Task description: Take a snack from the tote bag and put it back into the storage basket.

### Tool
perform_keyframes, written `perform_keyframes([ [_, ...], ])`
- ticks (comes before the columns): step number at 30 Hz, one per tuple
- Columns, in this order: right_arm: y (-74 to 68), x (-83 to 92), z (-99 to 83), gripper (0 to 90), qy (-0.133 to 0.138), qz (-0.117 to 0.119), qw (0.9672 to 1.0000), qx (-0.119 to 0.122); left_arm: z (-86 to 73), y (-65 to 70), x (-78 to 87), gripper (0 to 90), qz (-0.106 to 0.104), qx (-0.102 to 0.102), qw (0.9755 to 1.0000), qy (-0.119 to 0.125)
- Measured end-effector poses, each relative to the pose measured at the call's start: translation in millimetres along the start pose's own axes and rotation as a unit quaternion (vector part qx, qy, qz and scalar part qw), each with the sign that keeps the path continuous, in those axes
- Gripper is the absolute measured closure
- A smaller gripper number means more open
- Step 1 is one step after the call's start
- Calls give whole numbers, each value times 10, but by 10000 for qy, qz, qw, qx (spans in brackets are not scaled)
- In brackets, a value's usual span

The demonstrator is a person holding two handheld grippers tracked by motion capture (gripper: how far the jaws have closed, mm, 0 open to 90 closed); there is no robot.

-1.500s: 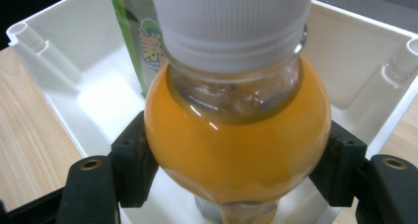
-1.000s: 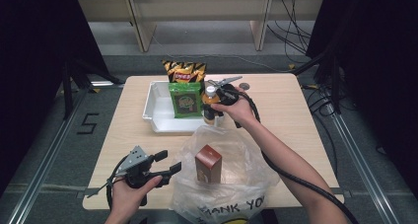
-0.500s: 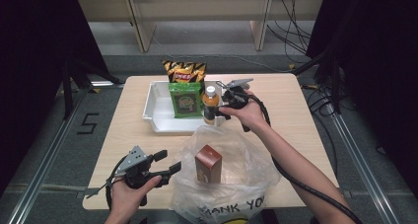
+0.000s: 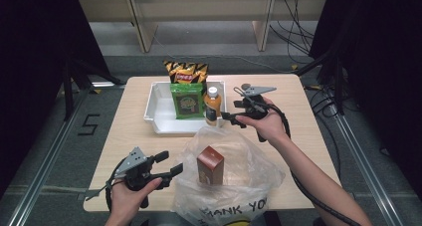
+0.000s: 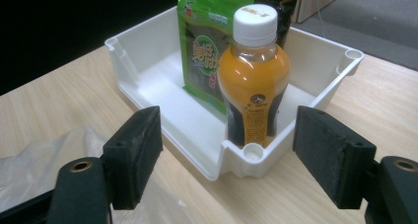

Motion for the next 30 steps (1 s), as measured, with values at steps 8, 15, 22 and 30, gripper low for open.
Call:
perform_keyframes([
  [8,-74,307,-71,307,87,67,9999,107,30,35,7,201,-20,-53,10000,17],
  [15,-146,509,-246,317,136,68,9999,-7,46,60,-2,168,-55,-169,9998,49],
  [22,-128,701,-419,295,278,34,9996,-68,55,80,-5,149,-50,-194,9998,32],
  [30,-187,850,-669,291,329,109,9992,-178,78,115,-32,145,-142,-261,9995,80],
])
Point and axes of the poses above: each handheld gripper's, and its own axes: x roughly backward along the jaws, z roughly out of its top, y roughly to its right, the point moved 7 cm from there along -x, roughly forward along the jaws, and after that the axes turned 14 degrees about -x, right-handed, at the moved point
